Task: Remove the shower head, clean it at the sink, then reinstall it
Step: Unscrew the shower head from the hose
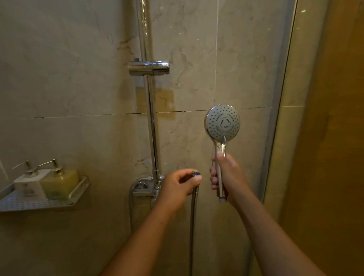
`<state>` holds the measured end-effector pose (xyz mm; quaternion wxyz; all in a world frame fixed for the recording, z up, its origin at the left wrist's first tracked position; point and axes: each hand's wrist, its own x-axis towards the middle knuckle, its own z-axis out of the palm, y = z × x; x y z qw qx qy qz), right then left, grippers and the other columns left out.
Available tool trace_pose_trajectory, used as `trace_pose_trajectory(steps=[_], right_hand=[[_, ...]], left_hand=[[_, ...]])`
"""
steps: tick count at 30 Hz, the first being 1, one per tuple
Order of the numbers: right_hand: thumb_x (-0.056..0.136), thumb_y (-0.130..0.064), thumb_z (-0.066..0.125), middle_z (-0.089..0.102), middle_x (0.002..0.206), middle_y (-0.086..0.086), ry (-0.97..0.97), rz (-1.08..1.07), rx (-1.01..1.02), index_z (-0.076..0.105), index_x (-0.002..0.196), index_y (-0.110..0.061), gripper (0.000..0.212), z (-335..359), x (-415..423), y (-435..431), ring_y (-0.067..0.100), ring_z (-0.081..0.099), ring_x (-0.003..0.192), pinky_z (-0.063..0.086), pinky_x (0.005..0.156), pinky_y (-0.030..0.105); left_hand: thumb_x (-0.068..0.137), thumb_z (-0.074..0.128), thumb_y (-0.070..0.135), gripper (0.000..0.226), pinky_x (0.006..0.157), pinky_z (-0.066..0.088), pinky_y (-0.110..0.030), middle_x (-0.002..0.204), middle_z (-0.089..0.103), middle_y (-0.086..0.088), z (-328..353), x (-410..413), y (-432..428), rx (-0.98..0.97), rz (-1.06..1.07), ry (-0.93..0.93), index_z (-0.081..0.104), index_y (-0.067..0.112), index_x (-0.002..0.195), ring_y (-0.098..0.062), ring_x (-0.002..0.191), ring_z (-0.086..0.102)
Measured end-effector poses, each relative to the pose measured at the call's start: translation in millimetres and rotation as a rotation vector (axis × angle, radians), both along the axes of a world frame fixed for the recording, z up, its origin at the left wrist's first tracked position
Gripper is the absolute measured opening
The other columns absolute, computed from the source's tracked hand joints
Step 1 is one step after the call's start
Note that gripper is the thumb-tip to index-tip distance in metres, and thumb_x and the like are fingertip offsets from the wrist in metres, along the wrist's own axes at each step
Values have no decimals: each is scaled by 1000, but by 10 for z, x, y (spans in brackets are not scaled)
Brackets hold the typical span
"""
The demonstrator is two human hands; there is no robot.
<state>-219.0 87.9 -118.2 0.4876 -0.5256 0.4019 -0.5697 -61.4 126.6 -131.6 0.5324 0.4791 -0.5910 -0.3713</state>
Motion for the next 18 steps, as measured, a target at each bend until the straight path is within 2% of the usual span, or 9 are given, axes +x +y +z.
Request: trace_pose_trajectory(steps=[4,6,8,10,13,18], right_hand=[[97,-40,61,62,78,0,100,108,-135,56,109,-19,24,73,-14,-44,9,57,57,51,52,26],[88,-36,73,63,81,1,117,171,-162,55,111,-22,32,107,-4,-64,12,59,62,53,55,28],[79,-40,79,64,83,0,146,222,-188,56,112,-24,43,142,21,-91,13,60,66,55,60,31],[77,-37,79,65,86,-1,160,255,-215,57,110,-23,42,202,70,-119,12,60,66,54,59,32],[83,-23,76,63,78,0,128,250,-245,58,107,-20,29,383,192,-220,12,57,56,49,50,29],[88,-13,73,69,80,4,79,197,-285,57,105,-17,24,883,400,-456,14,64,55,51,47,26]], left_hand=[[91,68,23,20,74,57,-21,103,73,3,288,47,-81,-61,5,-18,71,22,111,-10,95,69],[90,69,22,18,80,59,-25,101,73,4,421,54,-133,-85,36,-41,72,22,108,-9,95,69],[88,71,24,14,81,57,-25,97,74,8,557,75,-195,-122,60,-55,73,28,101,-4,91,69],[87,72,25,12,80,55,-22,93,76,10,714,106,-233,-141,47,-56,73,32,97,0,88,70],[86,73,27,11,80,54,-22,93,76,15,943,158,-300,-172,54,-99,72,35,94,2,87,70],[91,67,30,10,80,57,-28,94,77,10,1324,257,-484,-242,106,-119,73,35,98,-3,87,71]])
